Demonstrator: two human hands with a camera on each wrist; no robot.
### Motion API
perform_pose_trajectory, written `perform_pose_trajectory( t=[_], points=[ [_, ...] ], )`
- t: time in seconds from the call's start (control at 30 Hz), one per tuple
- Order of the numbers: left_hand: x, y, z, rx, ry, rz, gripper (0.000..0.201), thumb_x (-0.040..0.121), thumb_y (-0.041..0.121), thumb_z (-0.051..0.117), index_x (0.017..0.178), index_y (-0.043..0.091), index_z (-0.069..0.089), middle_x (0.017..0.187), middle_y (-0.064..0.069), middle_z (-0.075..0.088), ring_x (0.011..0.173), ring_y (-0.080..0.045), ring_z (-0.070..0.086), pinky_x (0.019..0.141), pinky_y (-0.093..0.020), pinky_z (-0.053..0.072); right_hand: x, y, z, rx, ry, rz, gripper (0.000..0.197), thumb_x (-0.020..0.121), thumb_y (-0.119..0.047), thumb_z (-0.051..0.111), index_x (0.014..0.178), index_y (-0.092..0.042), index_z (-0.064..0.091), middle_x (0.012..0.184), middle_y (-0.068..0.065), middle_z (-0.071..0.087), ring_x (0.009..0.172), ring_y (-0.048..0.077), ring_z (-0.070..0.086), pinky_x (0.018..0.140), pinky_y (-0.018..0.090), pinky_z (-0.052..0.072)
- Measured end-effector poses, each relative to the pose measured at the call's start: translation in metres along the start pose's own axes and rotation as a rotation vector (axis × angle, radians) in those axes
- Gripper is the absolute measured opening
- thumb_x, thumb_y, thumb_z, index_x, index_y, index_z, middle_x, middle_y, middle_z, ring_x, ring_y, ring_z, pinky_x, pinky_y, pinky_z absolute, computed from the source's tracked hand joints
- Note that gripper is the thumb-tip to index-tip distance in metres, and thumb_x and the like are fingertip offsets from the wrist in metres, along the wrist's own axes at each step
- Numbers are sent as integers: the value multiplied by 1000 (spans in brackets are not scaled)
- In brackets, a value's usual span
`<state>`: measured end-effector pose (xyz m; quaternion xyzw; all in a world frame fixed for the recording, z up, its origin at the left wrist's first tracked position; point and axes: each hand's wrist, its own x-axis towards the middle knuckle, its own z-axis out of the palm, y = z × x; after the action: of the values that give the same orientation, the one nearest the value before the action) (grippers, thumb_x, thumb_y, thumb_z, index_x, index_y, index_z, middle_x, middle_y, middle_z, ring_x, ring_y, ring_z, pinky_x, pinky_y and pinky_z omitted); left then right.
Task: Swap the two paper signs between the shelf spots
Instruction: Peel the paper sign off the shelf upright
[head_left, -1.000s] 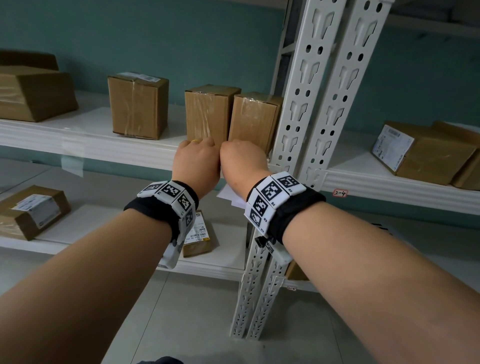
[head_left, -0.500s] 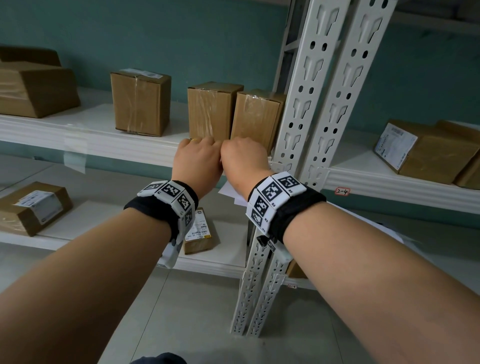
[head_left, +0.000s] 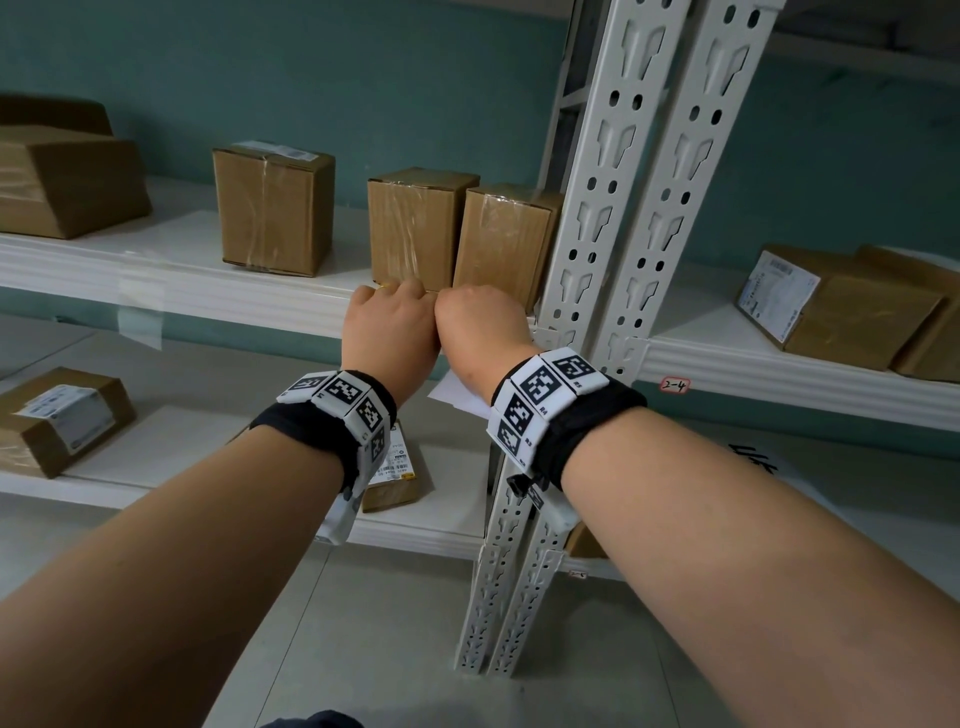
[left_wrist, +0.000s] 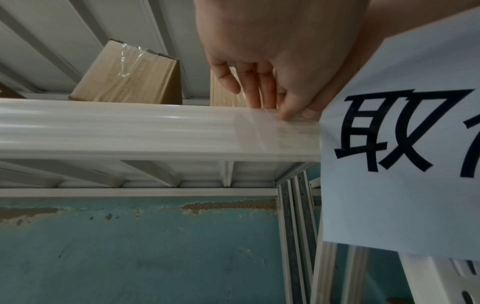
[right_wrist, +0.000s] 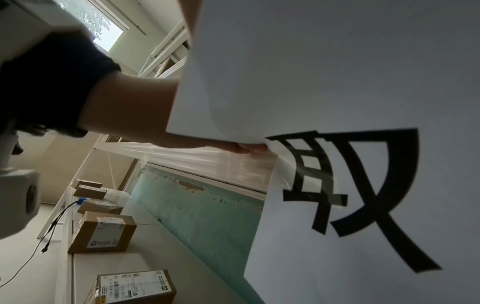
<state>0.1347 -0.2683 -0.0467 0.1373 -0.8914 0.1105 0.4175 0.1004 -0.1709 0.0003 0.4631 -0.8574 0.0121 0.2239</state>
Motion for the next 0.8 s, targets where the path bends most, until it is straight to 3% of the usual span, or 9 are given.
perform_pose_trajectory(
  t=[0.2, 0.6, 0.8],
  points=[
    [-3, -1, 0, 4, -30, 24, 15, 50, 0, 71, 56, 10, 62, 60, -10, 57, 51, -30, 56, 59, -32, 36, -1, -1, 0, -2, -39, -9, 31, 90, 5, 41, 110, -6, 62, 111, 10, 64, 103, 27, 61, 70, 31, 39],
    [-3, 1, -2, 52, -132, 12, 10, 59, 5, 68, 69, 9, 68, 72, -12, 58, 63, -33, 58, 67, -35, 36, -5, 1, -1, 7, -54, -15, 31, 90, 7, 39, 110, -3, 61, 111, 12, 64, 103, 29, 60, 71, 31, 38],
    [1, -1, -9, 55, -208, 22, 16, 75, 9, 57, 83, 10, 70, 87, -10, 62, 83, -32, 60, 88, -39, 35, -4, 1, 1, 14, -60, -23, 31, 90, 7, 39, 110, -3, 61, 111, 13, 64, 103, 30, 60, 71, 31, 37]
  ],
)
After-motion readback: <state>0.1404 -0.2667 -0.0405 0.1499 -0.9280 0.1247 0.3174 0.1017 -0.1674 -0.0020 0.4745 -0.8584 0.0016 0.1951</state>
